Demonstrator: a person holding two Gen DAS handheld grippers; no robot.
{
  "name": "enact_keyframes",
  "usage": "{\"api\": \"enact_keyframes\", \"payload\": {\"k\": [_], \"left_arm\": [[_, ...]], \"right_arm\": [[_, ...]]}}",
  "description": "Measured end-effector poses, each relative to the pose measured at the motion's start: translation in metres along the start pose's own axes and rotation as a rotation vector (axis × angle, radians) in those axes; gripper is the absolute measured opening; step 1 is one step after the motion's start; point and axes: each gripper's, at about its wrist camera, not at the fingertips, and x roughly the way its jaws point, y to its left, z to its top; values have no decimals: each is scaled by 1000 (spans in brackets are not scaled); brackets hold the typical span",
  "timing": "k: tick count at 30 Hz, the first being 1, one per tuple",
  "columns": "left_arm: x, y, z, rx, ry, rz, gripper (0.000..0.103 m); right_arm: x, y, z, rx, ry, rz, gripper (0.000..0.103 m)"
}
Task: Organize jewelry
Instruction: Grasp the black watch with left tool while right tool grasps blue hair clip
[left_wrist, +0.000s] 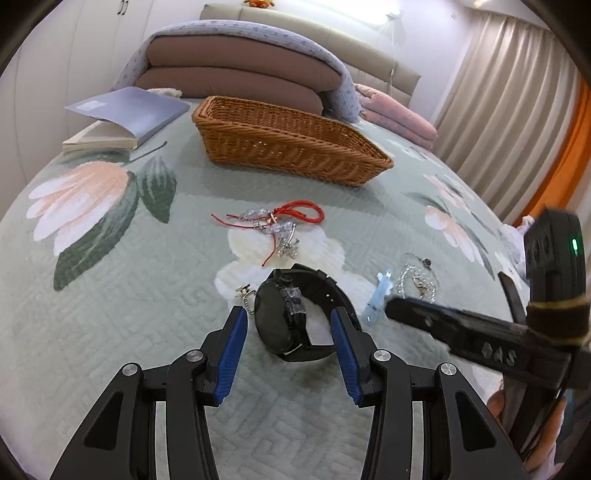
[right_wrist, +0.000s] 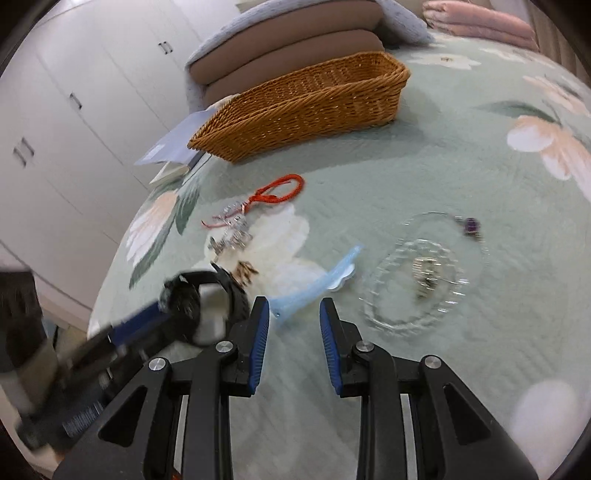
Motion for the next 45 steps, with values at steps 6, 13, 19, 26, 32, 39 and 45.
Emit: {"api": "enact_keyframes", "payload": {"k": [6, 13, 19, 26, 32, 39, 45], "left_arm": [[3, 15, -2, -23, 2, -12, 49], [2, 14, -2, -9, -11, -10, 48], [2, 12, -4, -17, 3, -37, 48], [3, 8, -6, -28, 2, -49, 48], [11, 12, -8, -54, 22, -65, 37], [16, 11, -8, -58, 23, -51, 36], [18, 13, -8, -54, 20, -14, 18]], "right_arm": [[8, 16, -11, -55, -44, -141, 37], [-14, -18, -15, -44, -62, -176, 34], [-17, -22, -12, -58, -53, -146, 32], [-18, -13, -8, -16, -78, -95, 40], [-2, -22, 13, 11, -54, -131, 40], [19, -4, 19, -103, -43, -233, 21], [18, -3, 14, -145, -22, -187, 10]]}}
